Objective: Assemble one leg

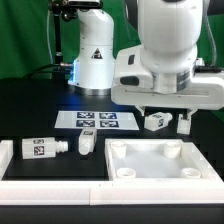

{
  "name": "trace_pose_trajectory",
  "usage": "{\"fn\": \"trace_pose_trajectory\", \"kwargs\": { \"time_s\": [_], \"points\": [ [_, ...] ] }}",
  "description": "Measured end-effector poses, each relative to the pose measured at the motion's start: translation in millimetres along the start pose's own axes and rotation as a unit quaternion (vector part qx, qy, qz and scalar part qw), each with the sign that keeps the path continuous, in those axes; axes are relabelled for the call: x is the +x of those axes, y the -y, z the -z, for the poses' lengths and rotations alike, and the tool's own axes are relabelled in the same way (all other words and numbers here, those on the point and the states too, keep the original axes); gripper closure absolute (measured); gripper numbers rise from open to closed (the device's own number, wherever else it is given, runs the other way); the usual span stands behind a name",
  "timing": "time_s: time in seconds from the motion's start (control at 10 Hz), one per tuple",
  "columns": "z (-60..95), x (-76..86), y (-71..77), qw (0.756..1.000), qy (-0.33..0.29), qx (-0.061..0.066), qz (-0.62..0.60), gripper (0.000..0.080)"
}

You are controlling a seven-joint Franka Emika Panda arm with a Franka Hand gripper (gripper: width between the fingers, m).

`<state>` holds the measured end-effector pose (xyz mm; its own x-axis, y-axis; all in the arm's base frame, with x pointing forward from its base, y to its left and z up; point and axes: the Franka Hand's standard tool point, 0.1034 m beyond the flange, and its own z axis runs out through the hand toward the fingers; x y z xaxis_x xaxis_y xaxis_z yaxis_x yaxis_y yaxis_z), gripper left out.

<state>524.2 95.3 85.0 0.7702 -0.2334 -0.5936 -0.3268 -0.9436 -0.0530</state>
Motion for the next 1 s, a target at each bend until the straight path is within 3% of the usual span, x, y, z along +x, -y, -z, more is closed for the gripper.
{"fn": "trace_pose_trajectory", "kwargs": {
  "time_s": [0.3, 0.4, 0.7, 1.0],
  "points": [
    [-28.9, -24.9, 44.3, 0.999, 0.035, 0.006, -0.031, 0.015],
    [-28.4, -27.3, 50.4, 0.999, 0.034, 0.004, -0.028, 0.015],
    [-29.6, -25.1, 48.6, 0.999, 0.033, 0.009, -0.028, 0.015],
    [-58.8, -37.0, 54.0, 0.995, 0.072, 0.053, -0.041, 0.015]
  ]
}}
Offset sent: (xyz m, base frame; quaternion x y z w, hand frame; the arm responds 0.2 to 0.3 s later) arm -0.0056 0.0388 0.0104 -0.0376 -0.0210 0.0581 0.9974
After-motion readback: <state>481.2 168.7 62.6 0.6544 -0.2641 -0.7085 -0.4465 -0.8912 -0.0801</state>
